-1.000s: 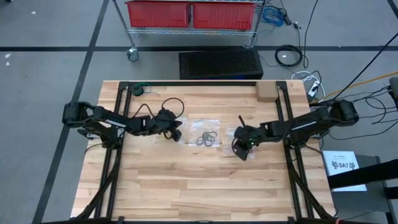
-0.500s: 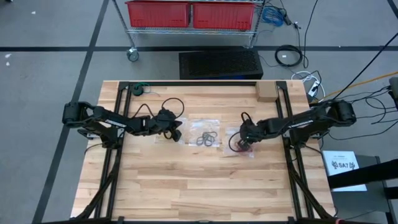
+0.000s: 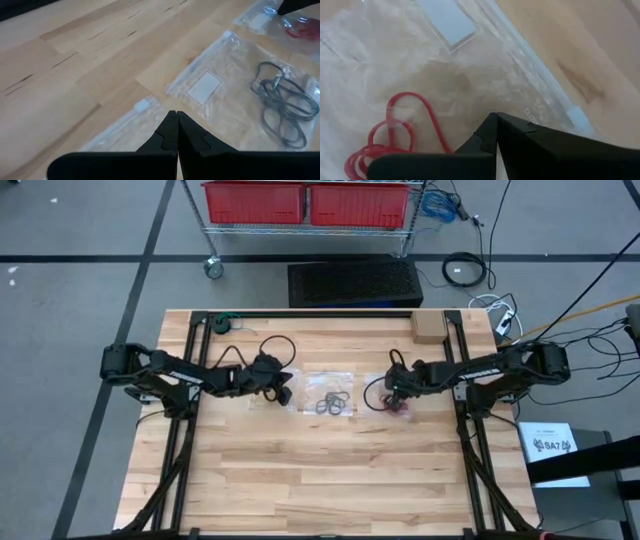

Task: Sort rubber bands
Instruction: Adjust the zip bags on the table by aligning them

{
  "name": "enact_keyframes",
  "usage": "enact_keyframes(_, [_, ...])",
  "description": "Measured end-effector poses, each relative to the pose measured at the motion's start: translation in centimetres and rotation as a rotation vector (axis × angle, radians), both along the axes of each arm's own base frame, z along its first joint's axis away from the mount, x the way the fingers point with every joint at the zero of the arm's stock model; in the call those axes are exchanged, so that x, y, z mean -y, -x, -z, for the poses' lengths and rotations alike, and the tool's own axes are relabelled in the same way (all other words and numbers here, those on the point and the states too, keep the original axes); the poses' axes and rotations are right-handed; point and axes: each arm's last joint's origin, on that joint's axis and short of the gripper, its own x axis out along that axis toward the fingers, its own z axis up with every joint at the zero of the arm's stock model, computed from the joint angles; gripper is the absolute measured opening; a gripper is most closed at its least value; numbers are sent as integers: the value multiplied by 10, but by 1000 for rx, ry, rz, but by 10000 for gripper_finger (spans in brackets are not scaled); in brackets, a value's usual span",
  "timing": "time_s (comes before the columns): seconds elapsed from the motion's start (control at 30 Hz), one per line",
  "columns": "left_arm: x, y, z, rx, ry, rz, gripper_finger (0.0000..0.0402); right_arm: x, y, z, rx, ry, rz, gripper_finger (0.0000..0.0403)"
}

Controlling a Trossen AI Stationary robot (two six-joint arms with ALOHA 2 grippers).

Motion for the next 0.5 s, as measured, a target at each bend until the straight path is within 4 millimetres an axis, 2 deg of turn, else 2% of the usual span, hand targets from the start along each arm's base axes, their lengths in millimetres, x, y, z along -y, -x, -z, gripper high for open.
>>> enact_keyframes(0.5, [-5,1,0,-3,-4,13,0,3,0,-3,12,23,-64,0])
